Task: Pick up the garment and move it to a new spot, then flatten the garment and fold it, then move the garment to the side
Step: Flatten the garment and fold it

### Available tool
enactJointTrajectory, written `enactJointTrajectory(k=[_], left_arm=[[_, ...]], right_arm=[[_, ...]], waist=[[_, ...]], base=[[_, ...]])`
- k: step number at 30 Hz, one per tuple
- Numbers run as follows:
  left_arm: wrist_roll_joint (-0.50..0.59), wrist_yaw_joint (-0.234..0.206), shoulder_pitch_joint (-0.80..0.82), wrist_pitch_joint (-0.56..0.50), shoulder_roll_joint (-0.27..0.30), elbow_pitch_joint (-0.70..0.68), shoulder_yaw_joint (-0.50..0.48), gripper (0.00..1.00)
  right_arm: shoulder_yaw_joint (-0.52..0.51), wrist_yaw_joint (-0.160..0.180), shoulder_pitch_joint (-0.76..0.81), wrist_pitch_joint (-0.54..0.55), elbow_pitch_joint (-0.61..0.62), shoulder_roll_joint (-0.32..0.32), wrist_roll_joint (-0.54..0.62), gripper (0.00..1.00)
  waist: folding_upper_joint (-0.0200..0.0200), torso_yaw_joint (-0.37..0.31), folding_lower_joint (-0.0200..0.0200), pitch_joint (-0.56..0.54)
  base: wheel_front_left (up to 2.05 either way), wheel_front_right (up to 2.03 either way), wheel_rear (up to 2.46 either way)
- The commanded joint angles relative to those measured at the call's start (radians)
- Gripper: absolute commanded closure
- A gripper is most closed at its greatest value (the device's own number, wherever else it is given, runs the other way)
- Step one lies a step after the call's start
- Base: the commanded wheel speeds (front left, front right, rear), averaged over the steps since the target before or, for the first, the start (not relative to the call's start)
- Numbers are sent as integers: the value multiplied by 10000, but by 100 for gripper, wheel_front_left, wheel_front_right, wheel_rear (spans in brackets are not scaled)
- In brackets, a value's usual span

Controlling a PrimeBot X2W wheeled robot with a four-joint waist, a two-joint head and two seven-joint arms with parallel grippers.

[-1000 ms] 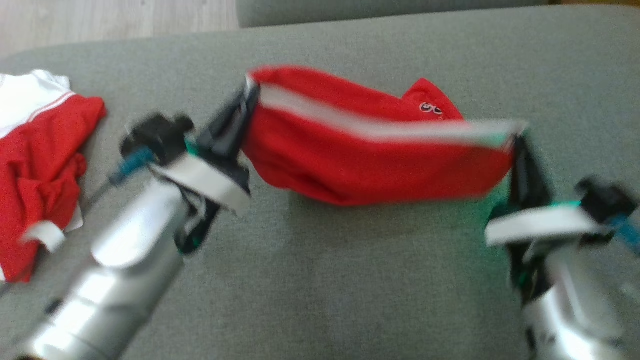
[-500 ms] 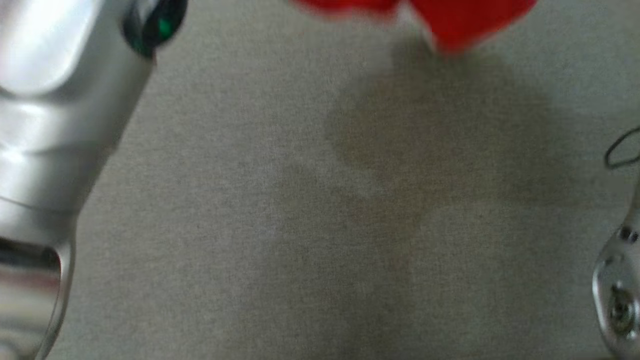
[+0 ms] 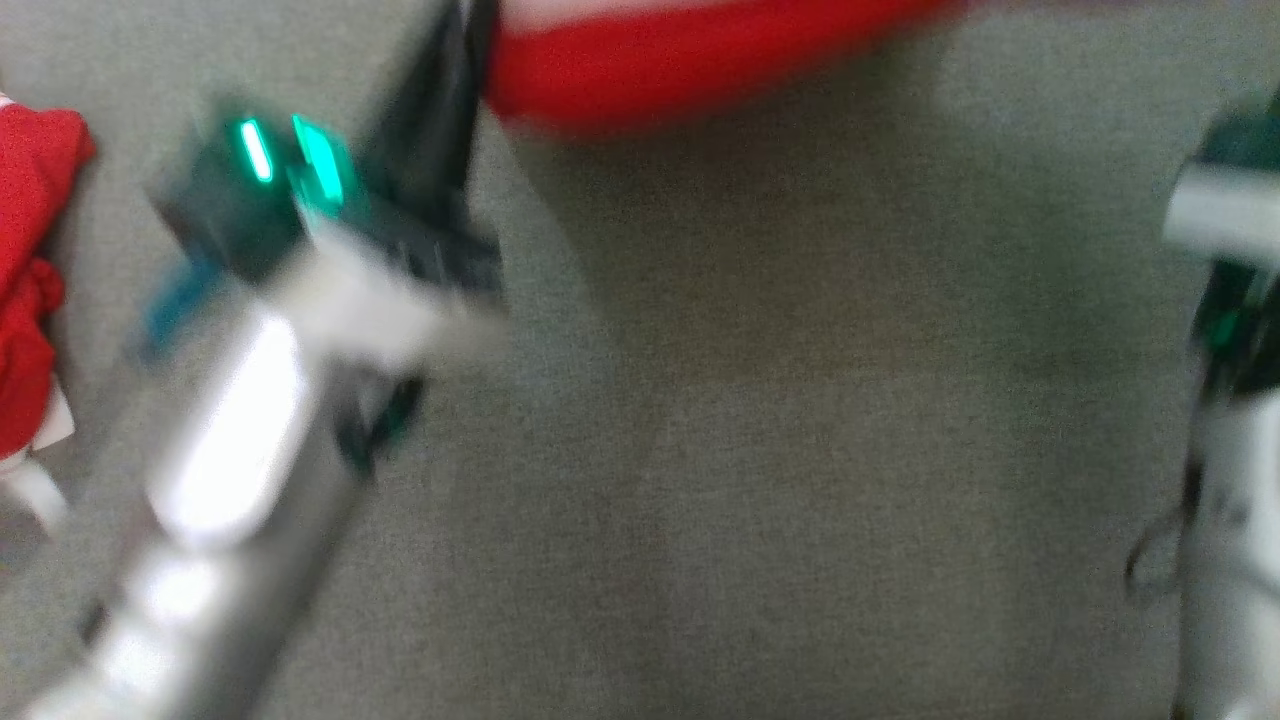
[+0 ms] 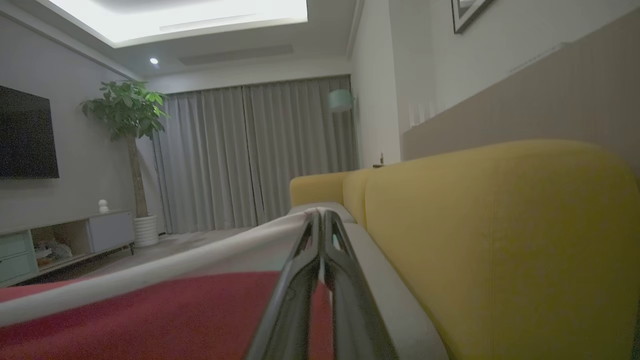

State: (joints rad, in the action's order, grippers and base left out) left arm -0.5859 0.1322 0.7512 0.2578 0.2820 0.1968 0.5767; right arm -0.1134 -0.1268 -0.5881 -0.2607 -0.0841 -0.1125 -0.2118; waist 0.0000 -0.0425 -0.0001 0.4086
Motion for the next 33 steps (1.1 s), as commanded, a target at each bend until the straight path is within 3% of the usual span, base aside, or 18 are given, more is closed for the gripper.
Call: enactJointTrajectory(k=[1,10,17,23,27,33], left_arm=[[127,-15,-353,38,208,-475,-450,100],[503,-15,-4503,39,-235,-1690,-561,100],[824,-15,-6008,39,-501,-2705,-844,100],[683,-15,-5531,39,-945,-2322,-690,100],[581,-15,-4462,39,-1613,-1352,-568,100],[104,-15,-2705,39,-2178,-102,-388,100]], right_arm=[[124,-39,300,-11,489,86,-80,100],[-275,-39,4217,-11,1953,235,-508,100],[-858,-39,5724,230,3511,407,-346,100],[-846,-39,5201,923,3247,12,-205,100],[-709,-39,4016,1137,2093,-607,-216,100],[21,-39,1936,1624,175,-1759,8,100]], waist=[[0,21,1,-200],[0,-92,1,-848],[0,142,1,-987],[0,601,1,-688],[0,1020,1,-304],[0,1552,1,269]], base=[[0,0,0],[0,0,0],[0,0,0],[0,0,0],[0,0,0],[0,0,0]])
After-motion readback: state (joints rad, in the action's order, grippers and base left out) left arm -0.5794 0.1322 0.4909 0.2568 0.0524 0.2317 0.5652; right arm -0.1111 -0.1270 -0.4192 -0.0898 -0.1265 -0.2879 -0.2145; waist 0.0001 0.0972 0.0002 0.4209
